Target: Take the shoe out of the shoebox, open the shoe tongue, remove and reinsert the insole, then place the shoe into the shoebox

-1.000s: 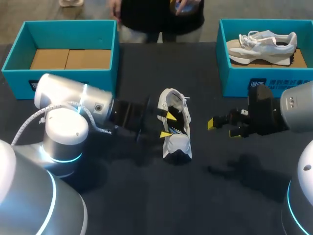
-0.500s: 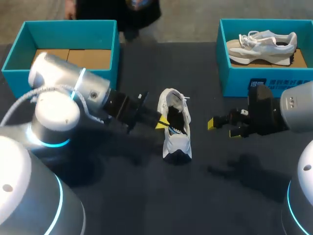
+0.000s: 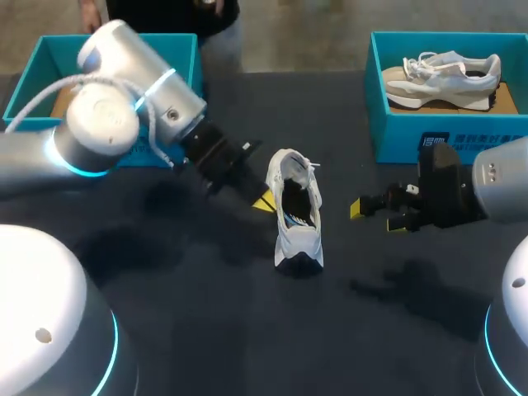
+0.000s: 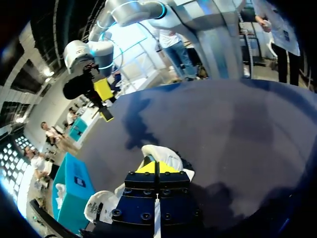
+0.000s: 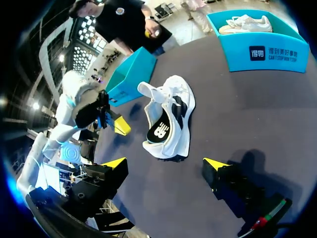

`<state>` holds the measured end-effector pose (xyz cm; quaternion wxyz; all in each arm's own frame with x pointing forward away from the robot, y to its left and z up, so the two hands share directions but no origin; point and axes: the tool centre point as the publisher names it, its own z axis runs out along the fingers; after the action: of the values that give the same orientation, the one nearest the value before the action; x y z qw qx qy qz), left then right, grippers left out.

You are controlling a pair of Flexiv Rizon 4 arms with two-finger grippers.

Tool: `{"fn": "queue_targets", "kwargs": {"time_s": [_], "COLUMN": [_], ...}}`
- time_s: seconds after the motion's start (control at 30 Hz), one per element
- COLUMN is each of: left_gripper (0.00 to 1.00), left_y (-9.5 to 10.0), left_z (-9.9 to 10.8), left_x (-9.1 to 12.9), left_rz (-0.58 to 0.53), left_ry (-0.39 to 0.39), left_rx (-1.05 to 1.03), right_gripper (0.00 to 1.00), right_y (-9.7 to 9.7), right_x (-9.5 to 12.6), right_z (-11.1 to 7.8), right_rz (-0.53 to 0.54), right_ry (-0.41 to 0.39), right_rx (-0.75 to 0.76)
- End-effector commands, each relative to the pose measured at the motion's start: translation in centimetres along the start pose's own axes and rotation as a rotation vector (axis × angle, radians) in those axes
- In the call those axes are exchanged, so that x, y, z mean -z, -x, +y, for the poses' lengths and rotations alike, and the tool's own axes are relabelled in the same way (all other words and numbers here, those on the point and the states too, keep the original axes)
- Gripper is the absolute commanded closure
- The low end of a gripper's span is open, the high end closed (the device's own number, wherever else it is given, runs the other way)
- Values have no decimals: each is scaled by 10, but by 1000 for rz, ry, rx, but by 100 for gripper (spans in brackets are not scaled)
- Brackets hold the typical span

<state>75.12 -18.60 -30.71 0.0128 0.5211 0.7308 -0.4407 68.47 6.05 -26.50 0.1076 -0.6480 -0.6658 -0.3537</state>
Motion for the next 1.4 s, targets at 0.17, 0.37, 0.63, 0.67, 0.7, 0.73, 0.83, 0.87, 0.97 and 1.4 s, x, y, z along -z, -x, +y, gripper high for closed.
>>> {"fn": "queue_targets", "kwargs": {"time_s": [0.17, 0.37, 0.63, 0.67, 0.7, 0.73, 0.83, 0.87, 0.97, 1.4], "left_gripper": [100, 100, 100, 100, 100, 100, 100, 100, 100, 100], "left_y": [7, 7, 18, 19, 21, 23, 30, 32, 35, 28], "left_z": [5, 5, 12, 14, 15, 16, 16, 16, 18, 41], "left_x": [1, 1, 2, 2, 2, 1, -2, -5, -13, -34], "left_rz": [233, 233, 377, 388, 414, 429, 469, 492, 538, 612], "left_ry": [-20, -20, -5, 1, -6, 15, 37, 62, 90, 196], "left_rx": [-1, -1, -102, -111, -129, -143, -183, -201, -232, -284], "right_gripper": [0, 0, 0, 0, 0, 0, 0, 0, 0, 0], "right_y": [-1, -1, -1, -1, -1, -1, -1, -1, -1, -1], "right_x": [0, 0, 0, 0, 0, 0, 0, 0, 0, 0], "right_z": [-2, -2, -2, -2, -2, -2, -2, -2, -2, -2], "right_rz": [-1, -1, -1, -1, -1, -1, -1, -1, -1, -1], "right_ry": [2, 2, 2, 2, 2, 2, 2, 2, 2, 2], "right_rx": [-1, -1, -1, -1, -1, -1, -1, -1, -1, -1]}}
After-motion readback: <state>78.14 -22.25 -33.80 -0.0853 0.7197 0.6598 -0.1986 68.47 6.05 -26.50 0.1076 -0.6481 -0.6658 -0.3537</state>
